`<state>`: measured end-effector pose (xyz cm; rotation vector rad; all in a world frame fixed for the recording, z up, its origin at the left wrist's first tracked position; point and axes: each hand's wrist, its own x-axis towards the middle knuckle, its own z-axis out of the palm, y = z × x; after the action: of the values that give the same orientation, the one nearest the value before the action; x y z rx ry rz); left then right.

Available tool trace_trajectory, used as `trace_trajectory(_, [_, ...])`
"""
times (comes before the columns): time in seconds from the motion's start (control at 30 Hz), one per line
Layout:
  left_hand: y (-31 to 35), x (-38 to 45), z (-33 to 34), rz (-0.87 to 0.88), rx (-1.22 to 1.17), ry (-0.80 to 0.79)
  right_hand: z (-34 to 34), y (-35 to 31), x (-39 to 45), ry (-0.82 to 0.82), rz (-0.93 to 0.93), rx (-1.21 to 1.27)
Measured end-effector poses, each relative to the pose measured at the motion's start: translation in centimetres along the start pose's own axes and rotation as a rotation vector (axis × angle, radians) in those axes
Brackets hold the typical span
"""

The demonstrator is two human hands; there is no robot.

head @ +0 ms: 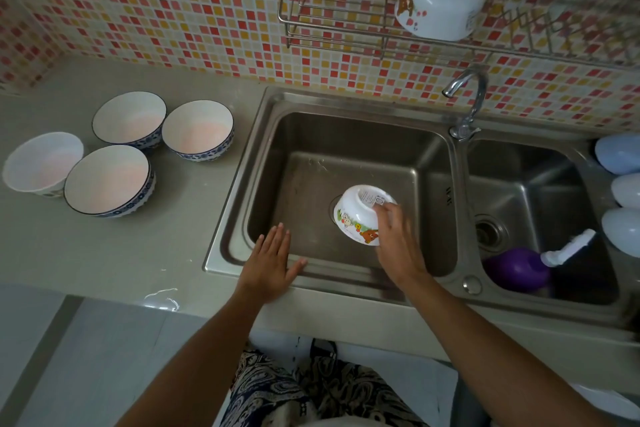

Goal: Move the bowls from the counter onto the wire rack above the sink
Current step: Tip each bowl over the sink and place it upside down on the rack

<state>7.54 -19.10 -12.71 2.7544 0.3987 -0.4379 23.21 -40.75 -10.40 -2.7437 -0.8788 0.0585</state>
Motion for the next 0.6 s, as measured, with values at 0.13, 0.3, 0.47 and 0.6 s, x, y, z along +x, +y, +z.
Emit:
trace_trajectory(0.13, [0.1, 0.0, 0.0, -0.009, 0.019, -0.003, 0.2, 0.6, -0.1, -0.044, -0.016, -0.049])
trace_trajectory(0.3, [0.5, -0.4, 0.0, -0.037, -0.009, 0.023, -2.0, -0.4, 0.8, 0.028, 0.367, 0.452])
trace_trajectory(0.47, [0.9, -1.1, -0.6, -0.034, -0.11, 0.035, -3.5, 0.4, 2.1, -0.145, 0.817, 1.143])
trace_trajectory(0.6, [1.5, 0.6, -5.0, -0.029, -0.129, 0.185, -5.2, -0.3, 2.7, -0.191, 0.89, 1.513])
